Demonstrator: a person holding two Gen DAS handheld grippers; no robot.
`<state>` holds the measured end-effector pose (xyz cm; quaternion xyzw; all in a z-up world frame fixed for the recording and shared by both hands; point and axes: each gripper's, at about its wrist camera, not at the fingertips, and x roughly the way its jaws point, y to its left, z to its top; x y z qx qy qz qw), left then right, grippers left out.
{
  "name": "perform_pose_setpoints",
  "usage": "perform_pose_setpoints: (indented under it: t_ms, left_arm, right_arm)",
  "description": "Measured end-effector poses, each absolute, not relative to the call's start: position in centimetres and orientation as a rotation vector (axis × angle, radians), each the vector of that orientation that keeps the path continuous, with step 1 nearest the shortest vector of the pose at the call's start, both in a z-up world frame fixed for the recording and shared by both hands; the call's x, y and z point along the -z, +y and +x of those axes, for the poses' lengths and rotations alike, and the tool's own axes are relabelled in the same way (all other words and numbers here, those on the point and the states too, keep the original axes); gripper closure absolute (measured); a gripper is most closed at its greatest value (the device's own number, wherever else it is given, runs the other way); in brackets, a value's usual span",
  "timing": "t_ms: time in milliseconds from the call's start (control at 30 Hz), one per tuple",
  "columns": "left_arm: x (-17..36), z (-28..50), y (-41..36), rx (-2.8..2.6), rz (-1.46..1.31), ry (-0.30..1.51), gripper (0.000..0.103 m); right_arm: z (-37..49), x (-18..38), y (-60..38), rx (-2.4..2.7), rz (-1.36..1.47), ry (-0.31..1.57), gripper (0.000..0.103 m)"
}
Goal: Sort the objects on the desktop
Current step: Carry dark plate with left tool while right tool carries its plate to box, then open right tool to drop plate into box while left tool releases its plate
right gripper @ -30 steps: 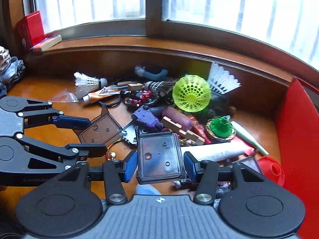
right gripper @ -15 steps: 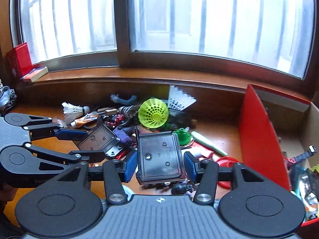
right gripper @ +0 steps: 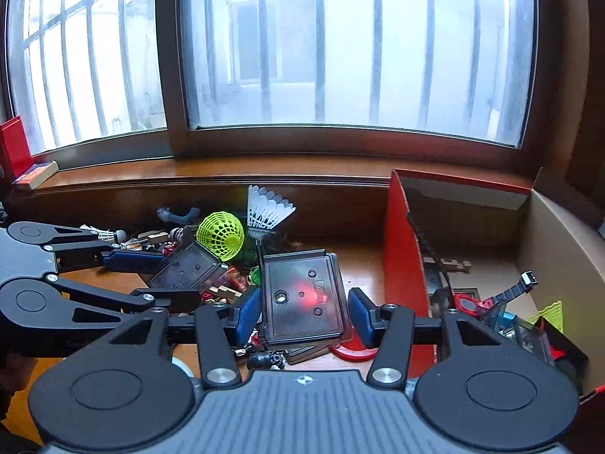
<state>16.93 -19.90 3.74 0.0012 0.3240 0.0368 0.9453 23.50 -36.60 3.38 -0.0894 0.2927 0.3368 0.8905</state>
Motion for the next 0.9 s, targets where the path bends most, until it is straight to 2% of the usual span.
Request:
perform_pose_setpoints:
  t_ms: [400,900]
  left_arm:
    - [-5.9,22.9,-25.4,0.013,0.040,0.605,0.054]
    - [-5.6,29.6,-32.2,0.126,0.072,0.622,0.054]
  right_arm:
    - [27.0,-4.4,-42.5,-0.596,-0.132,0.568,0.050]
    - [30.9,-3.5,-50.6,-0.413,-0.070,0.591,0.050]
